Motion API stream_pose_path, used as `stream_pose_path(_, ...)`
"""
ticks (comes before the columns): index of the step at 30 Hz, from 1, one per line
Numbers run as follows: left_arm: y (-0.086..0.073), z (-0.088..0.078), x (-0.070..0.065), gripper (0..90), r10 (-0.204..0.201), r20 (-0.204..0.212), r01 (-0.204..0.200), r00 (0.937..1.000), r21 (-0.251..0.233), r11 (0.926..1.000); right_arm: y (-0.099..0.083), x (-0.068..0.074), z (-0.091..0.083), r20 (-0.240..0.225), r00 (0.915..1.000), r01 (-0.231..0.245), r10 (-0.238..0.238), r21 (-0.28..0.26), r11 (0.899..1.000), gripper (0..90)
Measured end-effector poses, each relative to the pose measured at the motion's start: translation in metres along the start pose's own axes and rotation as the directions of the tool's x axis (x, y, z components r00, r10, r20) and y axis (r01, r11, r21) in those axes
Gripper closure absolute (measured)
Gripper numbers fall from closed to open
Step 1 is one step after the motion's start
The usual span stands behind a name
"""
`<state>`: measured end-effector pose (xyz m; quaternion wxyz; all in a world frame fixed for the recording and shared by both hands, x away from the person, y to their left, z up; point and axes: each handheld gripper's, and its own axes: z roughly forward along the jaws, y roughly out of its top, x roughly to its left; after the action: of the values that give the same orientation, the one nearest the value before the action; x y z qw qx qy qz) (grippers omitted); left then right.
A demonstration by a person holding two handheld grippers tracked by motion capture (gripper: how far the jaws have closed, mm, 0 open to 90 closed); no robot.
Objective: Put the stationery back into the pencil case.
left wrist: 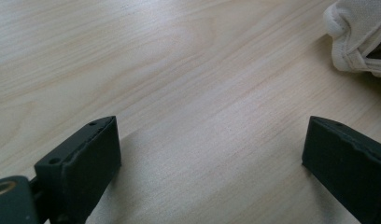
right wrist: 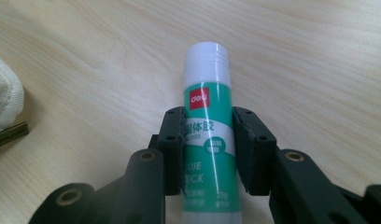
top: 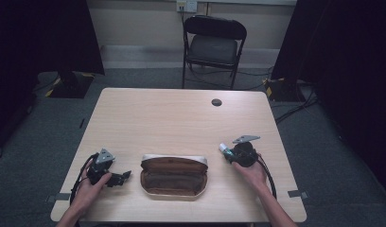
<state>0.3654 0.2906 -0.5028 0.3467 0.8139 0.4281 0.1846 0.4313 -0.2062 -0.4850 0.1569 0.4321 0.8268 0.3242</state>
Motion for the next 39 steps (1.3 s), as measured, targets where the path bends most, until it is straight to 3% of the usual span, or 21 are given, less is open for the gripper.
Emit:
stream_pose_path(13, 0.000, 0.001, 0.000, 1.7, 0.005, 0.009, -0.005, 1.0000, 0.003, 1.0000, 0.001, 0.001, -0.008, -0.039, 0.9985, -0.039, 0.038, -0.023, 0.999, 66.1)
stream_pose_path(25, 0.001, 0.002, -0.001, 0.0, 0.002, 0.021, -0.002, 0.9998, 0.014, 0.9999, 0.002, 0.006, -0.031, -0.074, 0.9971, -0.019, 0.013, -0.078, 0.997, 66.1)
stream_pose_path(39, 0.001, 0.002, -0.001, 0.0, 0.003, 0.016, -0.003, 0.9999, 0.014, 0.9999, 0.017, 0.016, -0.063, -0.120, 0.9925, 0.001, -0.023, -0.182, 0.983, 66.1)
